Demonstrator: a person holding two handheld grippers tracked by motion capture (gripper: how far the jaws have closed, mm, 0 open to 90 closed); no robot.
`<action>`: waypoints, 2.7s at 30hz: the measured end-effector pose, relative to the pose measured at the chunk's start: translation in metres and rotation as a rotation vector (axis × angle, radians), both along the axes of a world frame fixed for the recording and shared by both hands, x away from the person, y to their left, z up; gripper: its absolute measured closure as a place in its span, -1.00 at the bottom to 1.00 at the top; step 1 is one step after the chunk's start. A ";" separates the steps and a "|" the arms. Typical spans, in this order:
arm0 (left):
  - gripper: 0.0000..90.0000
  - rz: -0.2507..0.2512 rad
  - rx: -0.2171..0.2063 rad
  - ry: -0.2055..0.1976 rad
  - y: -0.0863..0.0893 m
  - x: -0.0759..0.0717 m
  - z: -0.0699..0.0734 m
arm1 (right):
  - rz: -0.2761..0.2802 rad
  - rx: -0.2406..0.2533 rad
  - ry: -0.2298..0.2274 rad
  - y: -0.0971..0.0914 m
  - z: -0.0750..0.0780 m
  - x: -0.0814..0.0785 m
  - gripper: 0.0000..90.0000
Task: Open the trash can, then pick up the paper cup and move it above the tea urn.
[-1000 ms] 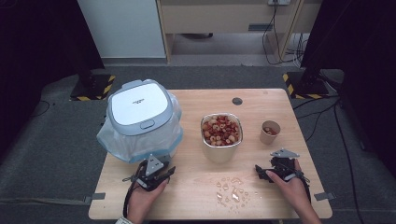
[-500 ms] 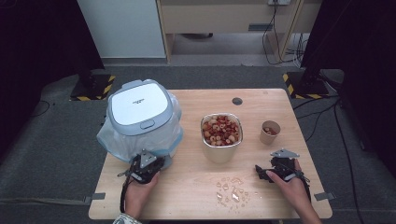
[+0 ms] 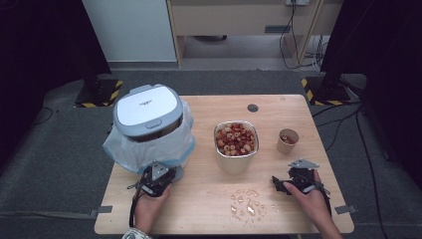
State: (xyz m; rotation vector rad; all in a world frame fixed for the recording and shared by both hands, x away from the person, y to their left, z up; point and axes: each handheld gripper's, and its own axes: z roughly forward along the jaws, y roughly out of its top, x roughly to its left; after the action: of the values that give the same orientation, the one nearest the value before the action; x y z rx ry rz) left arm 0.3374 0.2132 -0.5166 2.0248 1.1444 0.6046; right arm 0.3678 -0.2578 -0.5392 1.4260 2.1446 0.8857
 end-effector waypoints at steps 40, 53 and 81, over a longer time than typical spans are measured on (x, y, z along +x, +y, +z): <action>0.92 0.000 0.037 0.007 -0.003 0.001 -0.007 | -0.100 0.059 -0.071 -0.008 0.016 0.000 -0.86; 0.92 0.000 0.040 0.005 -0.003 0.001 -0.007 | -0.142 0.073 -0.116 -0.011 0.027 0.000 -0.85; 0.92 -0.002 0.035 0.006 -0.003 0.001 -0.007 | -0.207 0.110 -0.197 -0.006 0.038 0.052 -0.89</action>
State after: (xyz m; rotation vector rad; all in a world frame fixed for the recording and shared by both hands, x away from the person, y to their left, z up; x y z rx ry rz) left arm 0.3386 0.2104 -0.5239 2.0582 1.1426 0.6221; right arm 0.4203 -0.2634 -0.5010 1.5130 1.7937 1.0301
